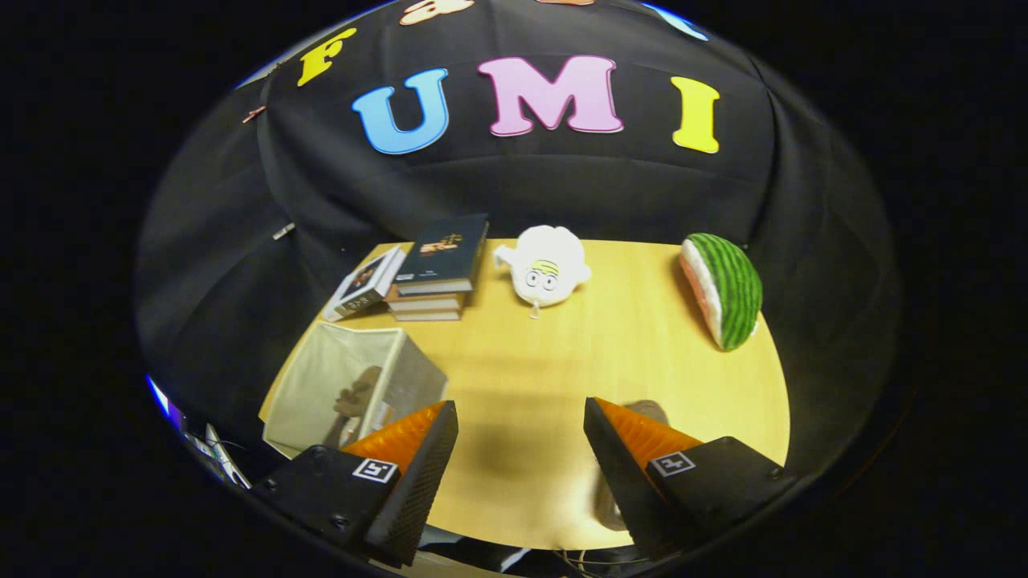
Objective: Open the storage box then place both shoes into the box .Put the left shoe in first, then the right shoe, with the right side of both shoes facing outward in a uniform manner.
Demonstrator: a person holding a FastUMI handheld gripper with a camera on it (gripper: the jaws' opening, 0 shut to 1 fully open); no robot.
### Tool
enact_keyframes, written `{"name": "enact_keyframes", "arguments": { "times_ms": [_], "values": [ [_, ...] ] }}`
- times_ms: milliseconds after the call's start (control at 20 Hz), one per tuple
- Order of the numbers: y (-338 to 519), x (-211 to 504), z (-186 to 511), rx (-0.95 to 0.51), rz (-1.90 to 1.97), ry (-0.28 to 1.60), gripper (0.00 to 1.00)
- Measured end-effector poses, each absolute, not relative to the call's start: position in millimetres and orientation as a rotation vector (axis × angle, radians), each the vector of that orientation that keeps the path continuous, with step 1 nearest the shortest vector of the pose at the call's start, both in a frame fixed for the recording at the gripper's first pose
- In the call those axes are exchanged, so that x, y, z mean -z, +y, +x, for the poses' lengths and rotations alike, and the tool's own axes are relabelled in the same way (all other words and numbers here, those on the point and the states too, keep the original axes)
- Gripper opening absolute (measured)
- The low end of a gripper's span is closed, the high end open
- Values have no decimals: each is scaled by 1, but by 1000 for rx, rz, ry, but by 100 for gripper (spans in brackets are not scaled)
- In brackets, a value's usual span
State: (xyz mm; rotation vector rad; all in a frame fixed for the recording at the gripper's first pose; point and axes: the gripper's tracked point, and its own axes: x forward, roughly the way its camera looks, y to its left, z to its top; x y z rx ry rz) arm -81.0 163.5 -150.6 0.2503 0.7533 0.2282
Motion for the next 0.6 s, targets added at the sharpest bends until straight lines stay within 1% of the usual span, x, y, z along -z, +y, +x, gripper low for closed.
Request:
{"name": "enact_keyframes", "arguments": {
  "times_ms": [150, 350, 550, 600],
  "values": [
    [116, 190, -102, -154, 207, 816, 98],
    [77, 242, -129, -98, 154, 912, 98],
    [69, 293, -149, -87, 141, 1011, 98],
    [66, 303, -150, -77, 135, 1025, 96]
  ]
}}
